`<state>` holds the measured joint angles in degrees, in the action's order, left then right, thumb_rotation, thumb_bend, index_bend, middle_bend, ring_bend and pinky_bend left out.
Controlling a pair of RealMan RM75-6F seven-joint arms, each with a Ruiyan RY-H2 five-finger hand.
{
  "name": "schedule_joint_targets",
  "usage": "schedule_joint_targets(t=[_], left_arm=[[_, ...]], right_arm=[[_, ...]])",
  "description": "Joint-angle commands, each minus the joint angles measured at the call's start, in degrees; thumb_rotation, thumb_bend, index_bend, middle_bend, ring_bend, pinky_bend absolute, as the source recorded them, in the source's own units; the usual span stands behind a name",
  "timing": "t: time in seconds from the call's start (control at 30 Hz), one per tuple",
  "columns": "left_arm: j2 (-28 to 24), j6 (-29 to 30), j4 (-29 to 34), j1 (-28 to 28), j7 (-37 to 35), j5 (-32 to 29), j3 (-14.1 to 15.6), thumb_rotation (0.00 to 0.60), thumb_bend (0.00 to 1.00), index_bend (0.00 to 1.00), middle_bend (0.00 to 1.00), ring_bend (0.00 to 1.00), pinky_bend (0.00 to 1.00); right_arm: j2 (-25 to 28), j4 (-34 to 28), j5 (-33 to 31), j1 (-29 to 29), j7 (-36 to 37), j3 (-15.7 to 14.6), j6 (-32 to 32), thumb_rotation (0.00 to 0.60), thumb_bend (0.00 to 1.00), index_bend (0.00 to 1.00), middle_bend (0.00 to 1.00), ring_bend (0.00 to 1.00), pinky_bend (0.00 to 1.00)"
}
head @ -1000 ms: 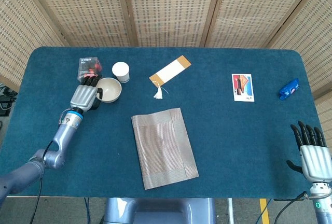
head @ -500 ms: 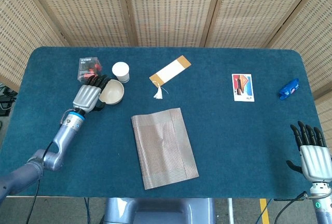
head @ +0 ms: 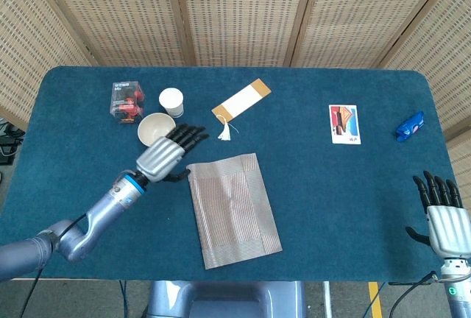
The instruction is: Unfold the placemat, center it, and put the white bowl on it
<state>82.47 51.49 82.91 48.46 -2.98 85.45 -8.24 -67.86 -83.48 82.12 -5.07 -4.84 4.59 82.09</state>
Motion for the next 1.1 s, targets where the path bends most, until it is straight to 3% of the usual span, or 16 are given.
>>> schedule_joint_targets(t=[0.03, 0.23, 0.4, 0.83, 1.1], left_arm=[[0.93, -8.86, 6.07, 5.87, 11.01, -1.06, 0.67, 0.6, 0.36, 0.08, 0.0, 0.0, 0.0], [10.12, -14.95, 3.7, 10.89, 22.74, -8.75, -0.01, 0.6, 0.37, 0.12, 0.0, 0.0, 0.0], [15.8, -16.77, -0.26, 13.71, 28.2, -14.05, -0.22, 0.6, 0.37, 0.15, 0.0, 0.0, 0.0], [25.52, -18.95, -10.5, 19.47, 32.96, -23.14, -0.84, 0.6, 0.37, 0.18, 0.0, 0.0, 0.0], [26.97, -17.99, -11.62, 20.96, 33.81, -24.11, -0.53, 0.6, 0.37, 0.3, 0.0, 0.0, 0.0]], right_arm=[[0.18, 0.16, -0.35, 0.01, 0.47, 0.13, -0.2, 0.6, 0.0, 0.07, 0.0, 0.0, 0.0], [0.54, 0.71, -1.3, 0.01, 2.01, 0.53, -0.77, 0.6, 0.0, 0.07, 0.0, 0.0, 0.0], [0.76, 1.28, -2.08, -0.08, 3.33, 0.82, -1.48, 0.6, 0.0, 0.07, 0.0, 0.0, 0.0], [0.91, 2.79, -3.96, -0.3, 5.3, 1.47, -3.06, 0.6, 0.0, 0.07, 0.0, 0.0, 0.0], [0.91, 3.41, -4.47, -0.37, 6.01, 1.64, -3.57, 0.6, 0.0, 0.07, 0.0, 0.0, 0.0]])
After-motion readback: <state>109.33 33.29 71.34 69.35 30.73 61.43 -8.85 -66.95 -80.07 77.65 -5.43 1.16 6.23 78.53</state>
